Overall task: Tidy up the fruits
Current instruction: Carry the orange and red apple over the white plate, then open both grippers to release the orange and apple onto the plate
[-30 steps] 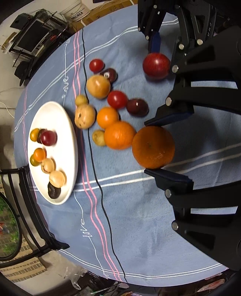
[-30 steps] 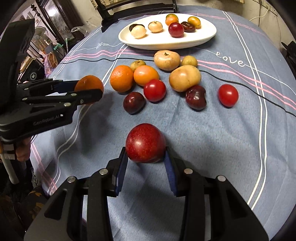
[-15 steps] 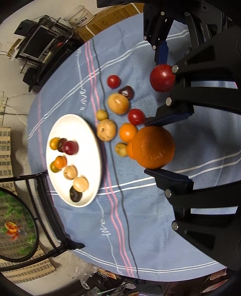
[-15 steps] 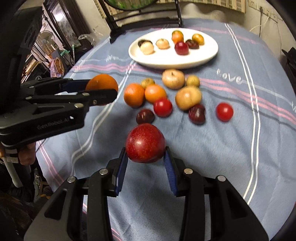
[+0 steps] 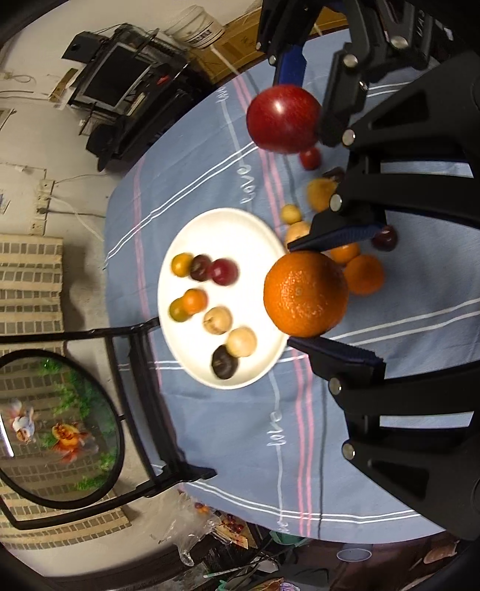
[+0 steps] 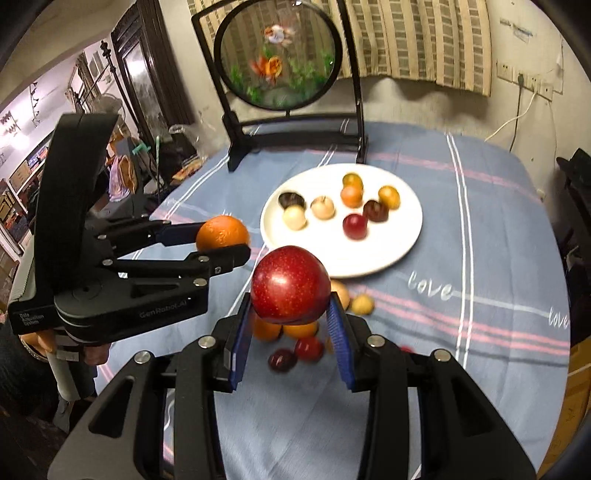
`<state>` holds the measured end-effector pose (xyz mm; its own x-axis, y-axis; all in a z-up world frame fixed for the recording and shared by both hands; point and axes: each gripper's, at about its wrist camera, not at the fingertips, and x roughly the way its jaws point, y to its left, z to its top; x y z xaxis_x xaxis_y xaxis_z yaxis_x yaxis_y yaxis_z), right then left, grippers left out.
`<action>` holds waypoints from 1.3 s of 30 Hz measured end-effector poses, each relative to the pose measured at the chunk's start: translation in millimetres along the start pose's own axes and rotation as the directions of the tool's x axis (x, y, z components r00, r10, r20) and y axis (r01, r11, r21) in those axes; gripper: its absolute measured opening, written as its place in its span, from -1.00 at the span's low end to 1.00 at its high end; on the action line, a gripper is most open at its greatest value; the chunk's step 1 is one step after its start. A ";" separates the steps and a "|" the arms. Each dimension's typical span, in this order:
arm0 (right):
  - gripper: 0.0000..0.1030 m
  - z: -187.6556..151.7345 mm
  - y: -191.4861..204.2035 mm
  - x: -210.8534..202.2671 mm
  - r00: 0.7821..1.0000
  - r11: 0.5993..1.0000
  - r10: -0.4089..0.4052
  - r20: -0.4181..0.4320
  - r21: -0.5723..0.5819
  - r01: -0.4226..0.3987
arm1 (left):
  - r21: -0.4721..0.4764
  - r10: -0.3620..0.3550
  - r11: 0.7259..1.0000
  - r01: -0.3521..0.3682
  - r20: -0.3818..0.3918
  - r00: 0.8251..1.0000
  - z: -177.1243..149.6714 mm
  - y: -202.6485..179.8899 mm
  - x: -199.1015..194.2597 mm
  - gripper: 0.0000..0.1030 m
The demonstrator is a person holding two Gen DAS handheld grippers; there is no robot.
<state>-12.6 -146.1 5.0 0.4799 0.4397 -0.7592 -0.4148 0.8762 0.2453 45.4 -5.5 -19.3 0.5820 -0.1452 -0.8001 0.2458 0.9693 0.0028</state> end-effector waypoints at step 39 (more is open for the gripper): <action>-0.21 122.7 -98.7 171.6 0.993 0.997 -0.016 -0.113 0.071 0.025 | -0.017 0.095 0.995 -0.098 -0.117 0.989 87.2 26.8 167.3 -0.09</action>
<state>205.6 -132.9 -75.5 0.3959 0.4001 -0.8265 -0.3468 0.8986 0.2689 217.0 -21.1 -100.9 0.5077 -0.0283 -0.8611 0.1748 0.9820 0.0708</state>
